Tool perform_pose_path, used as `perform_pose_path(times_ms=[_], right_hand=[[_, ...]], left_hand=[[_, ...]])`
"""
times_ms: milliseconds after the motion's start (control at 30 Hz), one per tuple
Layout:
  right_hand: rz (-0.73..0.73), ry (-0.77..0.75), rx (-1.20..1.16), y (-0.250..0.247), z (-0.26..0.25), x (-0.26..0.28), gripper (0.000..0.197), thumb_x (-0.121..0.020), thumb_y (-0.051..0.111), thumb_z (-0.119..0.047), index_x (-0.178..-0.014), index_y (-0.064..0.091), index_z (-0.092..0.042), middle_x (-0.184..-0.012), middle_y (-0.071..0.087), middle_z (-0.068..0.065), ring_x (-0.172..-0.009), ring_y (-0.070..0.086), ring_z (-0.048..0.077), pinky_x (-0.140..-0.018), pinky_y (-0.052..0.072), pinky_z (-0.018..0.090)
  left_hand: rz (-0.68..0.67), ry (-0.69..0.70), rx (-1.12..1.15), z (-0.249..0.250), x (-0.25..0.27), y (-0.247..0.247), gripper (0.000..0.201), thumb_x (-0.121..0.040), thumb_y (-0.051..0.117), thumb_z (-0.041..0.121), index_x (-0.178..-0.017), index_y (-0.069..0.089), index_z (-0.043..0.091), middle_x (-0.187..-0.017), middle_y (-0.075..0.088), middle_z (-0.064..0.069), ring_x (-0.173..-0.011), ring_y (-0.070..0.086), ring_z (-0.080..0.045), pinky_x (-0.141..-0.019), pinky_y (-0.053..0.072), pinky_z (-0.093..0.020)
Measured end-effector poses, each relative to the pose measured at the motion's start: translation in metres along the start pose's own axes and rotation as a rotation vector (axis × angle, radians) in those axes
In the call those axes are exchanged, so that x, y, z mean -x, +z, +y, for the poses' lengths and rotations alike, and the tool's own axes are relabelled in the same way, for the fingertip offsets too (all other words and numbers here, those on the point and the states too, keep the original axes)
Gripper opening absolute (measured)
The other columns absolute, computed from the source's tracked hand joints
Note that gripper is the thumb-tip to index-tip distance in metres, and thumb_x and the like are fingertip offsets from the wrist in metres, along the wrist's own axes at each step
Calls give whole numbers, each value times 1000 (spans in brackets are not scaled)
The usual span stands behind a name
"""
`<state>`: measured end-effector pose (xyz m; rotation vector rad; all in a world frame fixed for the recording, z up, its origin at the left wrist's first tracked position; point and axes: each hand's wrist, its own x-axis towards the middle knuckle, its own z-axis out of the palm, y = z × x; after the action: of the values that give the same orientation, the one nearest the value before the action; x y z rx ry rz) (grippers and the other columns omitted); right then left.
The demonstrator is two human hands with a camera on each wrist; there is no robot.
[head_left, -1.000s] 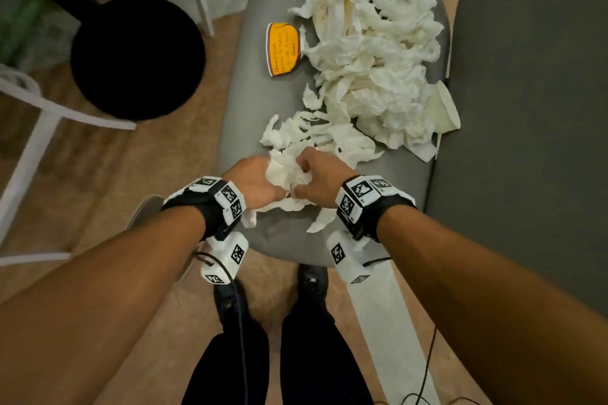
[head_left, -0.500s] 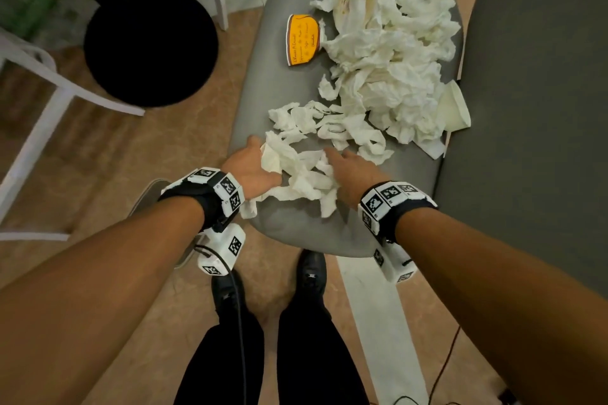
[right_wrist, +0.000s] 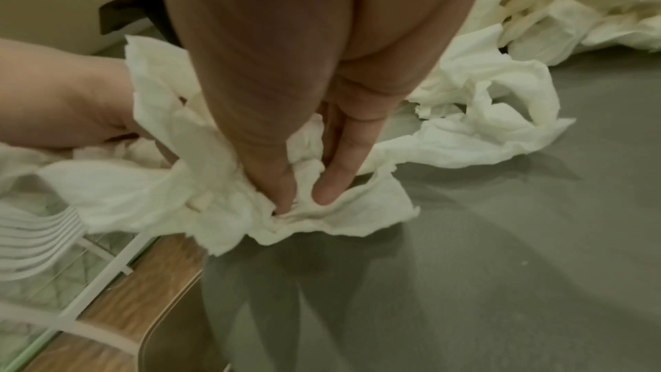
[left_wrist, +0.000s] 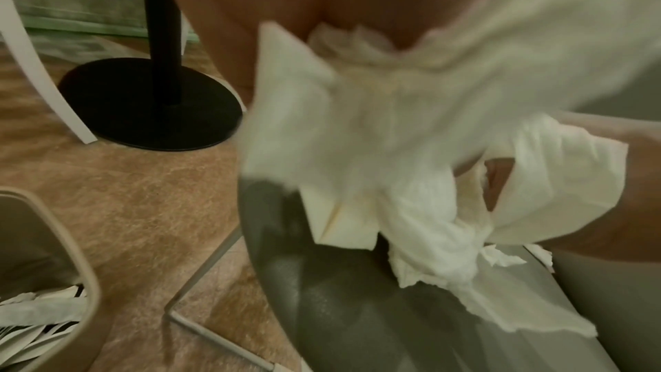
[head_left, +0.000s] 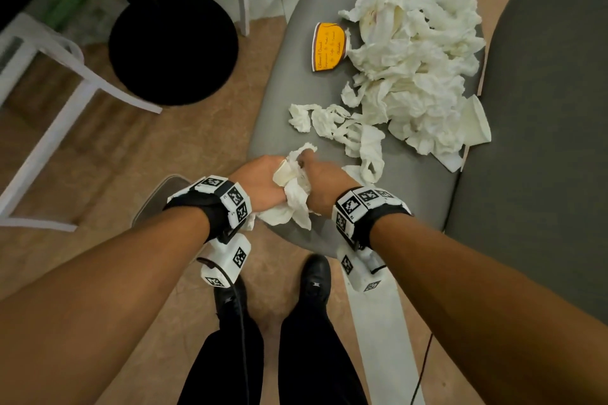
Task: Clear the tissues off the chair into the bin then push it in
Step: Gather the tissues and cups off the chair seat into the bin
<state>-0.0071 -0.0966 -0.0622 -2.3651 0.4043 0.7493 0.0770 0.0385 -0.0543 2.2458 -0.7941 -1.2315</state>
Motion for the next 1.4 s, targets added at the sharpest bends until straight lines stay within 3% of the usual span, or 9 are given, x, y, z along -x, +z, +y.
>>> perform_pose_path(times_ms=[100, 167, 300, 467, 700, 933, 1100, 1233, 1400], right_hand=[[-67, -61, 39, 7, -19, -4, 62, -86, 65, -34, -140, 36, -22, -111, 68, 10, -99, 66, 31, -84, 52, 35], [-65, -98, 103, 11, -34, -8, 44, -88, 62, -32, -128, 51, -20, -115, 68, 7, -104, 65, 28, -83, 47, 29], [-68, -91, 87, 21, -80, -14, 26, -93, 57, -21, -117, 59, -12, -114, 67, 9, -106, 65, 28, -79, 42, 26], [3, -154, 71, 66, -143, -31, 45, -89, 60, -25, -132, 49, -16, -125, 57, 4, -113, 58, 24, -67, 29, 15], [-56, -151, -69, 130, -210, -67, 62, -87, 58, -11, -144, 39, -24, -135, 46, 12, -117, 54, 31, -99, 47, 42], [-89, -96, 71, 195, -211, -117, 40, -90, 59, -20, -130, 53, -15, -137, 48, 12, -125, 52, 29, -104, 41, 35], [-145, 102, 93, 231, -194, -141, 64, -83, 71, -21, -137, 38, -11, -142, 44, 15, -128, 50, 32, -101, 45, 41], [-144, 122, 79, 243, -182, -150, 63, -87, 66, -21, -141, 36, -10, -145, 41, 17, -131, 47, 35, -104, 43, 43], [-285, 119, 29, 245, -175, -163, 85, -85, 69, -17, -152, 18, -9, -150, 38, 17, -134, 44, 36, -106, 43, 42]], left_hand=[[12, -96, -79, -13, 9, -6, 27, -83, 65, 16, -110, 64, 15, -99, 67, 0, -86, 61, -16, -75, 49, -31], [44, -98, -16, -22, 18, -12, 14, -81, 66, 19, -95, 66, 15, -92, 70, -2, -82, 66, -19, -73, 54, -34], [147, -101, 65, -51, 46, -35, 7, -83, 67, 20, -81, 61, 23, -78, 65, 7, -74, 63, -7, -61, 46, -15], [220, -231, 156, -112, 86, -65, 15, -69, 70, 28, -83, 66, 27, -85, 73, 2, -83, 70, -19, -77, 56, -38], [319, -354, 199, -215, 115, -64, 19, -67, 62, 35, -85, 57, 37, -83, 65, 16, -84, 66, -11, -77, 53, -31], [439, -411, 218, -287, 115, -20, 38, -71, 74, 39, -105, 59, 28, -102, 57, 3, -91, 59, -17, -80, 46, -26], [370, -458, 176, -316, 97, 8, 21, -79, 69, 31, -95, 66, 18, -99, 65, -9, -107, 53, -27, -85, 39, -23], [386, -514, 225, -337, 80, 24, 55, -68, 63, 52, -108, 60, 14, -111, 59, -7, -101, 58, -22, -84, 36, -17], [418, -556, 214, -346, 65, 28, 72, -75, 74, 33, -134, 40, 10, -129, 41, -12, -110, 54, -30, -85, 38, -26]])
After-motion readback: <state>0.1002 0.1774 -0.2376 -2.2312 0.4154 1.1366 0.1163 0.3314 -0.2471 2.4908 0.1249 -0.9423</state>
